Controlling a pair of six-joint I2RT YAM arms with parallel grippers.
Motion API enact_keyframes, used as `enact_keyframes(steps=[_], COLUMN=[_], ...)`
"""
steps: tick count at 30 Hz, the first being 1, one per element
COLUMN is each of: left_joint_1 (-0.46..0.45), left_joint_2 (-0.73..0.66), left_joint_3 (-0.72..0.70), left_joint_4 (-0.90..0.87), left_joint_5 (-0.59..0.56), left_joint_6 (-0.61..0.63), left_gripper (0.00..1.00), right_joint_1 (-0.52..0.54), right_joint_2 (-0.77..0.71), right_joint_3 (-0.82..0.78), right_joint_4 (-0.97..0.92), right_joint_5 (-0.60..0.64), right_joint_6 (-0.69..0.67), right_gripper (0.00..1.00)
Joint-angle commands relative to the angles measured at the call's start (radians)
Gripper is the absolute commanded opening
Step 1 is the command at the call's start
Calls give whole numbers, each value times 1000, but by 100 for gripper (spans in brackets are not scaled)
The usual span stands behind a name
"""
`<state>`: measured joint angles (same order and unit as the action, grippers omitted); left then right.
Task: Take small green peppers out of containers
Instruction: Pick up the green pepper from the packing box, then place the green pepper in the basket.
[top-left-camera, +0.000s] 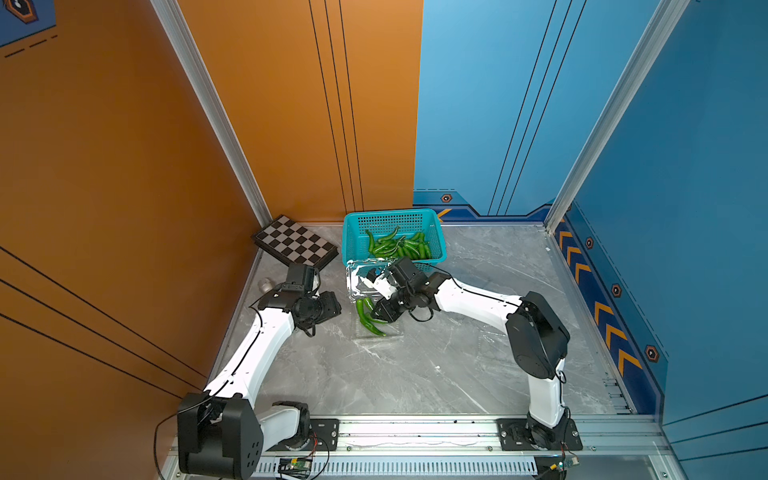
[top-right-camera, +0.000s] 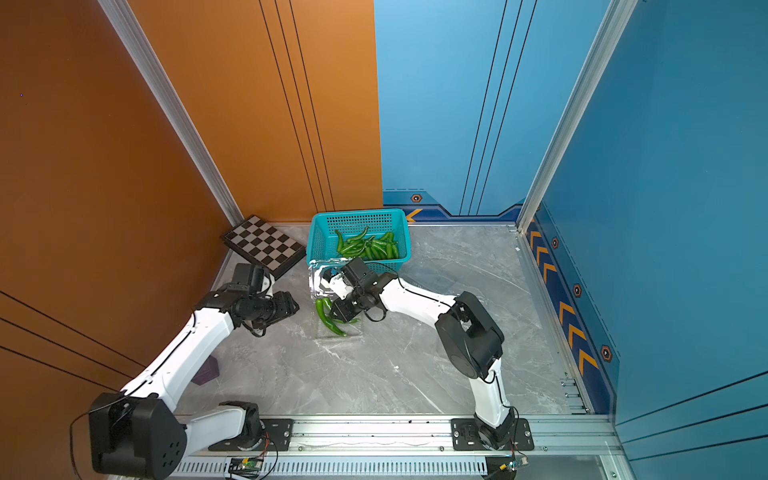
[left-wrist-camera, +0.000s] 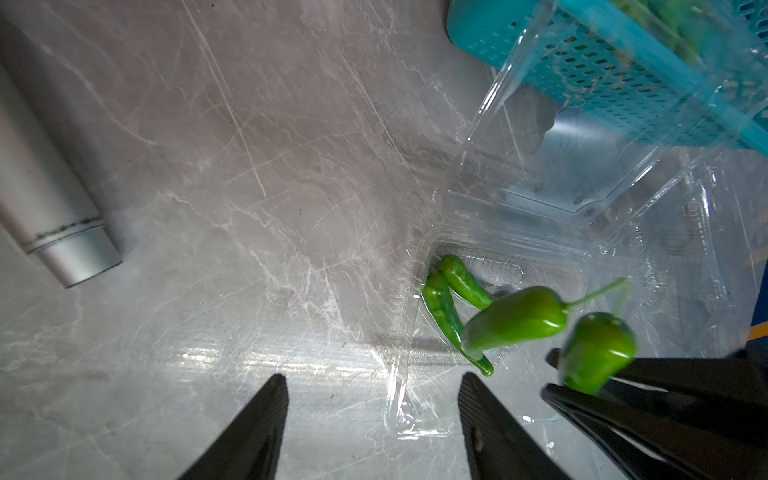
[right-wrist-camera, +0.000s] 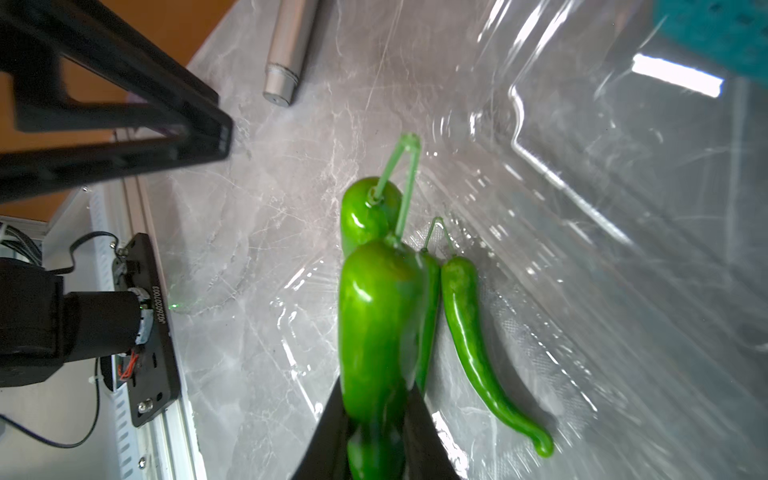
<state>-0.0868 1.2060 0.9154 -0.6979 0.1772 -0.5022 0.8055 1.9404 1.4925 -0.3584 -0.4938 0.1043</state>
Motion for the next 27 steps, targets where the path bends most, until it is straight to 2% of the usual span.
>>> enact_keyframes(steps=[1, 5, 7, 12, 15, 18, 24, 27], left_joint_1=[-16, -91, -140, -206, -239, -285, -350, -375], left_joint_2=[-7, 6, 23, 101, 150, 194, 258, 285], left_joint_3=[20, 70, 106, 199, 229, 250, 288, 296], left_joint_4=[6, 9, 9, 5, 5, 3, -30, -50], left_joint_5=[6, -1, -20, -10, 5, 9, -53, -76], left_joint_6=[14, 39, 55, 75, 88, 113, 172, 213], left_gripper=[68, 68, 69, 69, 68, 68, 68, 70], right_joint_1=[-35, -96, -177, -297, -343, -390, -426, -431], right_joint_2=[-89, -134, -126, -1, 92, 223, 413, 438], right_joint_3=[-12, 3, 38, 190, 296, 448, 655, 693], right_joint_4=[16, 61, 81, 90, 92, 89, 85, 87], right_joint_5=[19, 40, 28, -23, 1, -8, -40, -39], right_joint_6=[-3, 34, 72, 110, 128, 159, 208, 211], right_gripper=[0, 0, 0, 0, 0, 7, 45, 57])
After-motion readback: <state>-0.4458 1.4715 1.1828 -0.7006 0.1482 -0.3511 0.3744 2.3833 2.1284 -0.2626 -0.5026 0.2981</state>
